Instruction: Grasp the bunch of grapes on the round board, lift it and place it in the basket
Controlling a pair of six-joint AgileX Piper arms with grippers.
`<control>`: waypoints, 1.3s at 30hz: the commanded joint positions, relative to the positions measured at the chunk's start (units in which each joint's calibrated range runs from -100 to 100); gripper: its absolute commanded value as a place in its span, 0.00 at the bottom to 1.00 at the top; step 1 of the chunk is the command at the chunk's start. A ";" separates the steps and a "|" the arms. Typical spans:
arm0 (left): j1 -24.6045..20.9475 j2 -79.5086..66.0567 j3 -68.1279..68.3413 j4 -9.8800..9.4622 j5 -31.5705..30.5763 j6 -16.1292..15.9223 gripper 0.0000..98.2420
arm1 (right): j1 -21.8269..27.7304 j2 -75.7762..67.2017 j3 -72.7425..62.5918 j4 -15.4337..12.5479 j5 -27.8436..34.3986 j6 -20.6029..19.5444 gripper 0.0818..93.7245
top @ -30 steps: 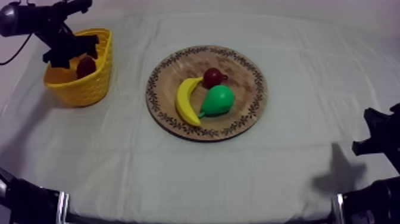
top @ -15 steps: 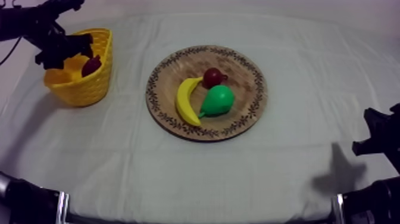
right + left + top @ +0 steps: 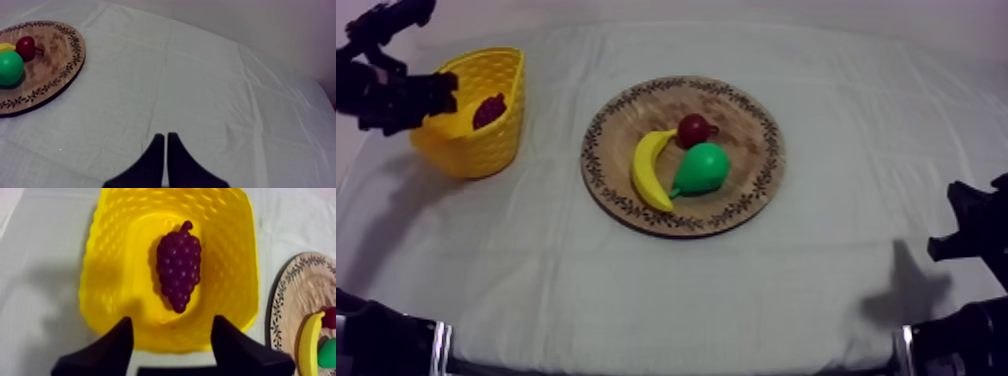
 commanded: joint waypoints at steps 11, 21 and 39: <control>-2.97 -33.66 27.21 3.88 -3.27 -3.73 0.40 | 0.00 0.02 -0.01 -0.01 -0.06 0.00 0.00; -4.59 -55.51 39.32 6.71 0.92 -6.70 0.29 | 0.00 0.02 -0.01 -0.01 -0.06 -0.01 0.00; -0.37 -76.01 43.99 6.26 -1.69 -4.64 0.01 | 0.00 0.02 -0.01 -0.01 -0.06 0.01 0.00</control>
